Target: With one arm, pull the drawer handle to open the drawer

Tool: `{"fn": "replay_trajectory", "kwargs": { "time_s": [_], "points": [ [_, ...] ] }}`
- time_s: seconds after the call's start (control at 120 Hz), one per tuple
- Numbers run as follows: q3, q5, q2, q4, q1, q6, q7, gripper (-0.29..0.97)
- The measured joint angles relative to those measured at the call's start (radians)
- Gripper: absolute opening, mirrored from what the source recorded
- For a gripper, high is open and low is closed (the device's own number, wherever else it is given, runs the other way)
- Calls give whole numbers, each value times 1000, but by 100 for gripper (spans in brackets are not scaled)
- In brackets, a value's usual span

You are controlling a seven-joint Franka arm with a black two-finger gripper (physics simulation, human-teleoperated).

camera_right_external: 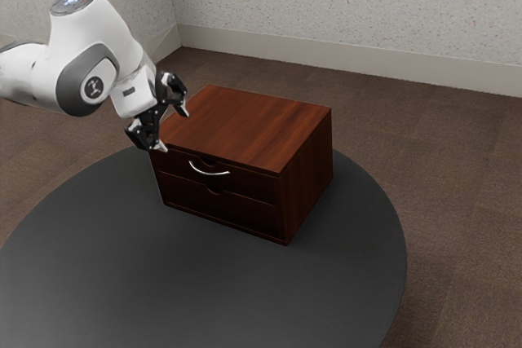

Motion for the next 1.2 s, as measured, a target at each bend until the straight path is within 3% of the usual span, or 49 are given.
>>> {"fn": "replay_trajectory", "kwargs": {
  "time_s": [0.525, 1.2],
  "points": [
    [-4, -7, -22, -109, -4, 81, 76, 54],
    [-4, -30, 19, -116, -4, 101, 103, 53]
  ]
}}
